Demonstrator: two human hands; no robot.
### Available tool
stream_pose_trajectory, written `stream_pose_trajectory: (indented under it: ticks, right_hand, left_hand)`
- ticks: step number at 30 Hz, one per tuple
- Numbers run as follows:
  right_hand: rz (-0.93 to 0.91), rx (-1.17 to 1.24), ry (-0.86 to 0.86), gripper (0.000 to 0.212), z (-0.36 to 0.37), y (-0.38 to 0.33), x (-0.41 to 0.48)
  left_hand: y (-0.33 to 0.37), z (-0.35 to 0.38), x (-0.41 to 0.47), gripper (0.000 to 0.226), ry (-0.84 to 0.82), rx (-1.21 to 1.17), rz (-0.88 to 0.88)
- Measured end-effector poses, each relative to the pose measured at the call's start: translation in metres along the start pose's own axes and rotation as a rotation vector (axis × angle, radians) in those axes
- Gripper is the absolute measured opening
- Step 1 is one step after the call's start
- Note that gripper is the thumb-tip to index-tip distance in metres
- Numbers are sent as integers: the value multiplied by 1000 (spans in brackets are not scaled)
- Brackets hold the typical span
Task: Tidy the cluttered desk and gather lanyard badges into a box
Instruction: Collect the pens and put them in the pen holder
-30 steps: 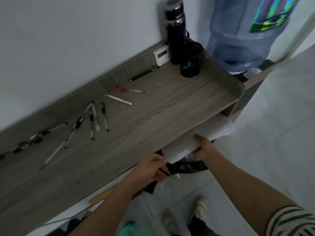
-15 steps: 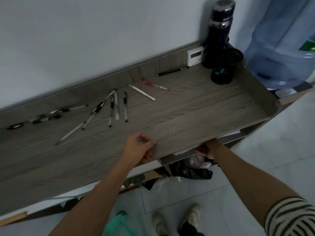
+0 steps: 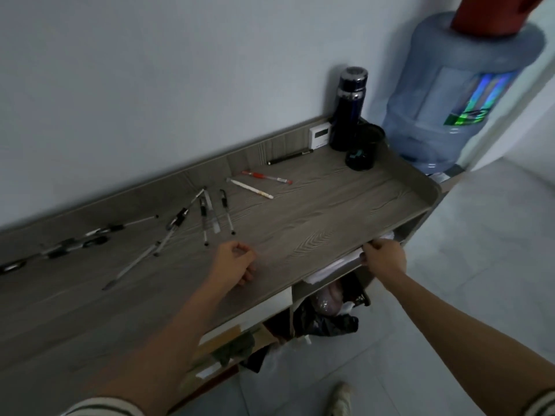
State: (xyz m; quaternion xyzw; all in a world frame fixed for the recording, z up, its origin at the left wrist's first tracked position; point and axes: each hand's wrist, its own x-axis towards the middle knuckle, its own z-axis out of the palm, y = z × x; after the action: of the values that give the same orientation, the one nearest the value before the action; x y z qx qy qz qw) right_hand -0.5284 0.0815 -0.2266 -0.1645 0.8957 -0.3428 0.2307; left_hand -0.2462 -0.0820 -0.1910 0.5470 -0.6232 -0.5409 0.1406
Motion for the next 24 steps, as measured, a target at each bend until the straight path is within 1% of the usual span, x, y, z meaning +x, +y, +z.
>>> stream_pose_trajectory:
  ticks: [4, 7, 10, 14, 16, 20, 22, 24]
  right_hand:
    - [-113, -176, 81, 30, 4, -19, -43]
    - [-279, -217, 60, 33, 25, -55, -69]
    - [-421, -245, -30, 29, 54, -105, -91]
    - [-614, -271, -151, 17, 103, -168, -111]
    - [-723, -286, -220, 15, 134, -198, -117]
    - [-921, -375, -371, 22, 202, -256, -133]
    - [-1018, -404, -430, 23, 234, -281, -143]
    - [-1075, -426, -481, 23, 261, -299, -152]
  left_hand:
    - [-9, -48, -4, 13, 69, 54, 108]
    - [-20, -82, -9, 17, 117, 63, 129]
    - [-32, -117, -11, 22, 173, 110, 134]
    - [-50, -166, -17, 17, 272, 112, 95]
    - [-62, -195, -21, 17, 341, 125, 74]
    - [-93, -256, -39, 16, 510, 107, -10]
    - [-108, -284, -49, 10, 584, 95, -61]
    - [-123, -304, -57, 7, 639, 91, -91]
